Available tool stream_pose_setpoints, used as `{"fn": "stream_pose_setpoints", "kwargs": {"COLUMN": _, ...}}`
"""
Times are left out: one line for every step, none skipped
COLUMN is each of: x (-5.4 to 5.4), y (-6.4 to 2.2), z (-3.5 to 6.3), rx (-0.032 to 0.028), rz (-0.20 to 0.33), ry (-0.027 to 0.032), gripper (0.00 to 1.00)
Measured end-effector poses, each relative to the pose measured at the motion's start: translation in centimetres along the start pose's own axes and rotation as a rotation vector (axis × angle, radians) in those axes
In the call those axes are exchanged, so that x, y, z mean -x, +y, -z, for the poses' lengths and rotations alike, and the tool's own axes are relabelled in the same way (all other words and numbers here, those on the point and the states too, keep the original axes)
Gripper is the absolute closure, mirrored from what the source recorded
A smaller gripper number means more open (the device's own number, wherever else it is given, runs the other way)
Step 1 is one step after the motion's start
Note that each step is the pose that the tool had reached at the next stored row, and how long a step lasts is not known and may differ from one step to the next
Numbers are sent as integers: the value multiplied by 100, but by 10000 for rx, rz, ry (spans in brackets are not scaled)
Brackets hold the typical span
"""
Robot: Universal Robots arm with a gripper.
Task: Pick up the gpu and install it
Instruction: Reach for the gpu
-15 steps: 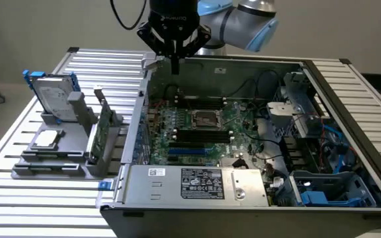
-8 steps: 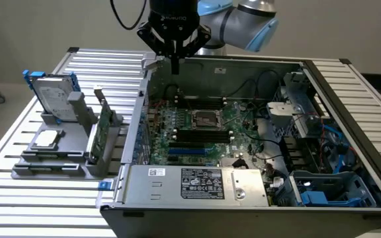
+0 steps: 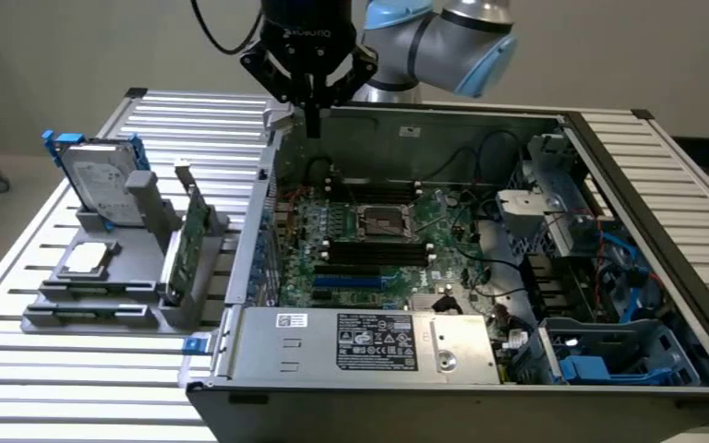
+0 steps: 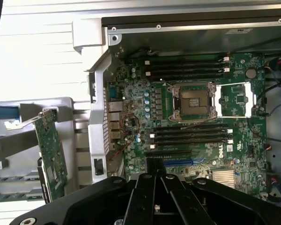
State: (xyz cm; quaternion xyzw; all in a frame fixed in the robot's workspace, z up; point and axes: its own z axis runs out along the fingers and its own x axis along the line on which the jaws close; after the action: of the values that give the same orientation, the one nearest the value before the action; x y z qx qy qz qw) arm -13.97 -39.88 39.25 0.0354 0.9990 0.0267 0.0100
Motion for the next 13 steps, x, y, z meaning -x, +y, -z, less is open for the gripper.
{"fn": "stream_pose_setpoints", "kwargs": {"x": -45, "y": -3, "z": 0, "rx": 0, "rz": 1, "ry": 1, "gripper": 89}}
{"fn": "stream_pose_setpoints", "kwargs": {"x": -89, "y": -7, "z": 0, "rx": 0, "rz": 0, "ry": 1, "gripper": 89}}
{"fn": "stream_pose_setpoints", "kwargs": {"x": -136, "y": -10, "z": 0, "rx": 0, "rz": -1, "ry": 1, "gripper": 89}}
{"fn": "stream_pose_setpoints", "kwargs": {"x": -181, "y": -13, "z": -1, "rx": 1, "rz": 0, "ry": 2, "gripper": 89}}
{"fn": "stream_pose_setpoints", "kwargs": {"x": -225, "y": -16, "z": -2, "rx": 0, "rz": 1, "ry": 5, "gripper": 89}}
{"fn": "stream_pose_setpoints", "kwargs": {"x": -270, "y": -20, "z": -3, "rx": -1, "rz": 0, "ry": 7, "gripper": 89}}
{"fn": "stream_pose_setpoints", "kwargs": {"x": -318, "y": -23, "z": -5, "rx": -1, "rz": -1, "ry": 10, "gripper": 89}}
{"fn": "stream_pose_setpoints", "kwargs": {"x": -363, "y": -26, "z": -8, "rx": 0, "rz": 0, "ry": 11, "gripper": 89}}
{"fn": "stream_pose_setpoints", "kwargs": {"x": -408, "y": -30, "z": -11, "rx": -1, "rz": 0, "ry": 14, "gripper": 89}}
{"fn": "stream_pose_setpoints", "kwargs": {"x": -453, "y": -33, "z": -16, "rx": 0, "rz": -1, "ry": 16, "gripper": 89}}
{"fn": "stream_pose_setpoints", "kwargs": {"x": -499, "y": -37, "z": -20, "rx": -1, "rz": -2, "ry": 19, "gripper": 89}}
{"fn": "stream_pose_setpoints", "kwargs": {"x": -544, "y": -40, "z": -27, "rx": -1, "rz": 0, "ry": 19, "gripper": 89}}
{"fn": "stream_pose_setpoints", "kwargs": {"x": -589, "y": -44, "z": -35, "rx": -1, "rz": 0, "ry": 20, "gripper": 89}}
